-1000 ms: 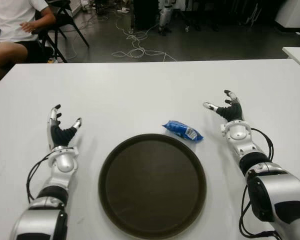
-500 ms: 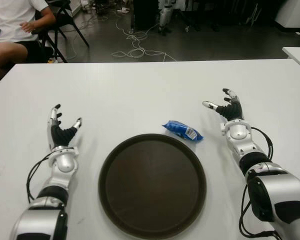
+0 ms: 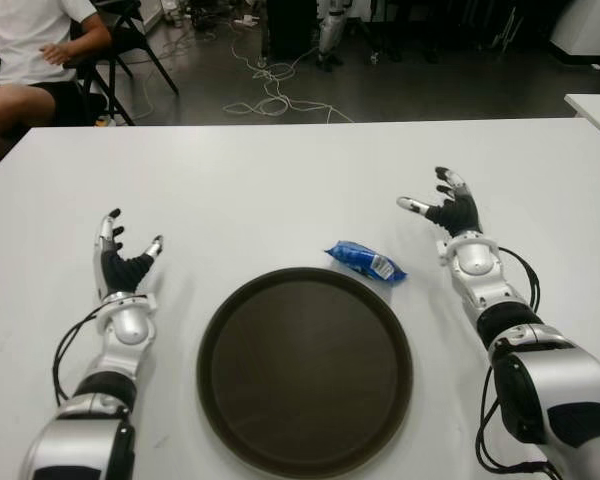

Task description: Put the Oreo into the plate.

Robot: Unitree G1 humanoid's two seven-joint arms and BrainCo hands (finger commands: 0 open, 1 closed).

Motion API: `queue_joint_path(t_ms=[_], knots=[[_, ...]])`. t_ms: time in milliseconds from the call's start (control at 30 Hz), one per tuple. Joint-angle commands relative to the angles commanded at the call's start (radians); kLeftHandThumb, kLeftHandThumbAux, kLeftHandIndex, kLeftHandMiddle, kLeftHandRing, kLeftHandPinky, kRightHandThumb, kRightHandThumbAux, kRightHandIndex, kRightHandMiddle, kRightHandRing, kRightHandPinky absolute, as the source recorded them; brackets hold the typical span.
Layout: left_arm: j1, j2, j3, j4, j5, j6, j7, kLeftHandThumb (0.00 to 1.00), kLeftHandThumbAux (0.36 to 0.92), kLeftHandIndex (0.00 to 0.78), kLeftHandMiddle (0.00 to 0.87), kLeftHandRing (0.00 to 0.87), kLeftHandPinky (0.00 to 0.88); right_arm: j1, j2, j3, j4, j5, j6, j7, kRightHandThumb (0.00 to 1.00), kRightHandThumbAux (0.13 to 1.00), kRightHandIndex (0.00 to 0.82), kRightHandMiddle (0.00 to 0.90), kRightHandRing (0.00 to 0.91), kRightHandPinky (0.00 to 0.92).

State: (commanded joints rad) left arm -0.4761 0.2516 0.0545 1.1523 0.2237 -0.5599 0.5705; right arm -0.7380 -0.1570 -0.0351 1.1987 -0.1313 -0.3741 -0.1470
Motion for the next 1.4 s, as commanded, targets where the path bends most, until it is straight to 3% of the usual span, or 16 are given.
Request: queue_joint_path(t_ms=[333, 1067, 1400], knots=[[0.000, 0.000, -0.005, 0.002, 0.005, -0.001, 0.005, 0.312, 0.770, 0.132, 0.132, 0.152, 0.207, 0.014, -0.001, -0.029, -0.027, 0.055, -0.048, 0.137, 0.000, 0.803, 0.089, 0.108, 0.065, 0.011], [-0.001, -0.001, -0.006, 0.004, 0.005, -0.004, 0.003, 0.299, 0.765, 0.123, 0.117, 0.132, 0.176, 0.043, 0.012, -0.038, -0.098, 0.091, -0.105, 0.235, 0.000, 0.827, 0.076, 0.101, 0.068, 0.050], [-0.002, -0.003, -0.003, 0.001, 0.000, 0.002, 0.001, 0.278, 0.765, 0.116, 0.117, 0.133, 0.181, 0.106, 0.023, -0.025, -0.245, 0.106, -0.094, 0.293, 0.000, 0.776, 0.070, 0.094, 0.065, 0.044]])
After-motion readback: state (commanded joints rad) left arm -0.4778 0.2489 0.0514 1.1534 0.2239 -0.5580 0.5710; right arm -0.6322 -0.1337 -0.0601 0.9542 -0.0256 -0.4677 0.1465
